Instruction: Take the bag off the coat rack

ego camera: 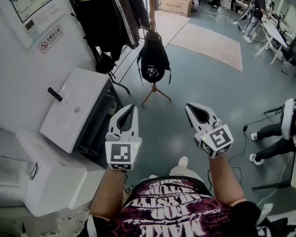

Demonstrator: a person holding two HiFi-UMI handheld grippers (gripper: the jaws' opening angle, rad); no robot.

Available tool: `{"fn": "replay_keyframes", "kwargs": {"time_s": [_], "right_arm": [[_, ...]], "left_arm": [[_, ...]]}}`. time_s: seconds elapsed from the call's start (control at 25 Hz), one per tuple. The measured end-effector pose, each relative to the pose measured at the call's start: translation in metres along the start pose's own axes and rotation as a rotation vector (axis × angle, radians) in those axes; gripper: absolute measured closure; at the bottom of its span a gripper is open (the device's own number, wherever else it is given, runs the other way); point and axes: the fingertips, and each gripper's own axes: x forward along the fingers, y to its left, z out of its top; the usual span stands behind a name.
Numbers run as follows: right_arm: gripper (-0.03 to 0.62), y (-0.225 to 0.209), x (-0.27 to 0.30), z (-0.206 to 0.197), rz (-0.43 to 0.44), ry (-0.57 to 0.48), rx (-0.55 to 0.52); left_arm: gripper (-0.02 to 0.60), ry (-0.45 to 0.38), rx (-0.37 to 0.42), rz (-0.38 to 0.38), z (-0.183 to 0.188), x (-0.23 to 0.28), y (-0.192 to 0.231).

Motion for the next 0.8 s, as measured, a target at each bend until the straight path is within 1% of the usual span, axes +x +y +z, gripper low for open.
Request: {"fn": "replay_keyframes", "kwargs": {"time_s": [0.2, 0.4, 0.52, 0.6, 0.68, 0.8], "right_arm": [[0.591, 0.01, -0.009, -0.001, 0.005, 0.01, 0.014], [0.589, 0.02, -0.014, -0.008, 0.004, 0.043, 0.04], [0.583, 0.023, -0.017, -0.013, -0.008, 0.052, 0.041], [0.535, 0.024, -0.018, -0.015, -0.008, 0.055, 0.042], [0.514, 0.022, -0.017, -0.016, -0.012, 0.057, 0.04], [0.48, 0.015, -0.015, -0.017, -0.022, 0.056, 0.042]], "left_arm": [[0.575, 0.01, -0.001, -0.003, -0.001, -0.011, -0.003], [0.575, 0.049, 0.014, 0.03, -0.009, -0.019, 0.002], [0.574, 0.041, -0.005, 0.025, -0.01, -0.024, 0.002], [0.572, 0.027, -0.023, 0.033, -0.01, -0.026, 0.004], [0.561, 0.014, -0.043, 0.034, -0.011, -0.025, 0.007], [0.498, 0.016, -0.071, 0.022, -0.018, -0.019, 0.009]]}}
